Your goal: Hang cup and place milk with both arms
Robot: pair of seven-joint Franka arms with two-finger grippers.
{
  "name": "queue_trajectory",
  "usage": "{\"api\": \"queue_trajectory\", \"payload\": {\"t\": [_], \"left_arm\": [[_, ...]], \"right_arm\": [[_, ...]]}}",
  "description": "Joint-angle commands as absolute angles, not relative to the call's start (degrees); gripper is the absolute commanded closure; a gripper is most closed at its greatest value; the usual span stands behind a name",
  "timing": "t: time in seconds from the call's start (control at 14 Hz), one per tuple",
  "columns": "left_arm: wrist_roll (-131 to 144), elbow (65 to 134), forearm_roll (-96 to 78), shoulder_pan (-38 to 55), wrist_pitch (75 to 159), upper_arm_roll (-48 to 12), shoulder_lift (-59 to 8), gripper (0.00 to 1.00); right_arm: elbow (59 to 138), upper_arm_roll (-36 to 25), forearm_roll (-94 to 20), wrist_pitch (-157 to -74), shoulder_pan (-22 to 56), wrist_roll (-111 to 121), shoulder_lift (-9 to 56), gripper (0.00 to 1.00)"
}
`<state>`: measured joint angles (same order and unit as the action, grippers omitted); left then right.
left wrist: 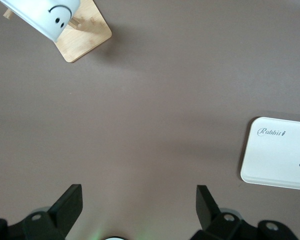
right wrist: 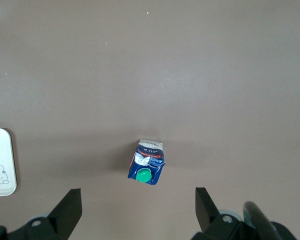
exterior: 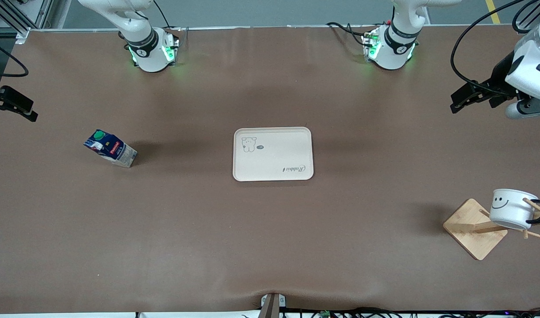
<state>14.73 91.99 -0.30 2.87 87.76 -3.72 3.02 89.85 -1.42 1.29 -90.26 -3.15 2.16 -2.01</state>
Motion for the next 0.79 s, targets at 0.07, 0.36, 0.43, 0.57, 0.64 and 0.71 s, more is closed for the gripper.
{"api": "queue_trajectory", "payload": {"t": [0.07, 0.36, 0.43, 0.57, 0.64, 0.71], "left_arm": [[14.1, 92.6, -0.5, 1.8, 88.2, -4.7, 4.4, 0.0], [14.2, 91.4, -0.4, 2.0, 88.1, -4.7, 2.7, 0.0], [14.2, 91.3, -0.4, 2.1, 88.1, -4.7, 2.7, 0.0], [14.2, 91.2, -0.4, 2.1, 88.1, -4.7, 2.4, 0.0], [14.1, 91.2, -0.3, 1.9, 88.1, -4.7, 2.4, 0.0], [14.0, 91.2, -0.2, 1.7, 88.1, -4.7, 2.4, 0.0]], "right_arm": [[89.3, -1.3, 1.2, -89.5, -3.5, 2.5, -2.2, 0.0], [89.3, -1.3, 1.2, -89.5, -3.5, 2.5, -2.2, 0.0], [89.3, -1.3, 1.2, -89.4, -3.5, 2.5, -2.2, 0.0], [89.3, -1.3, 1.2, -89.4, -3.5, 2.5, -2.2, 0.0], [89.3, -1.3, 1.2, -89.5, -3.5, 2.5, -2.2, 0.0], [89.3, -1.3, 1.2, -89.5, -3.5, 2.5, -2.1, 0.0]]}}
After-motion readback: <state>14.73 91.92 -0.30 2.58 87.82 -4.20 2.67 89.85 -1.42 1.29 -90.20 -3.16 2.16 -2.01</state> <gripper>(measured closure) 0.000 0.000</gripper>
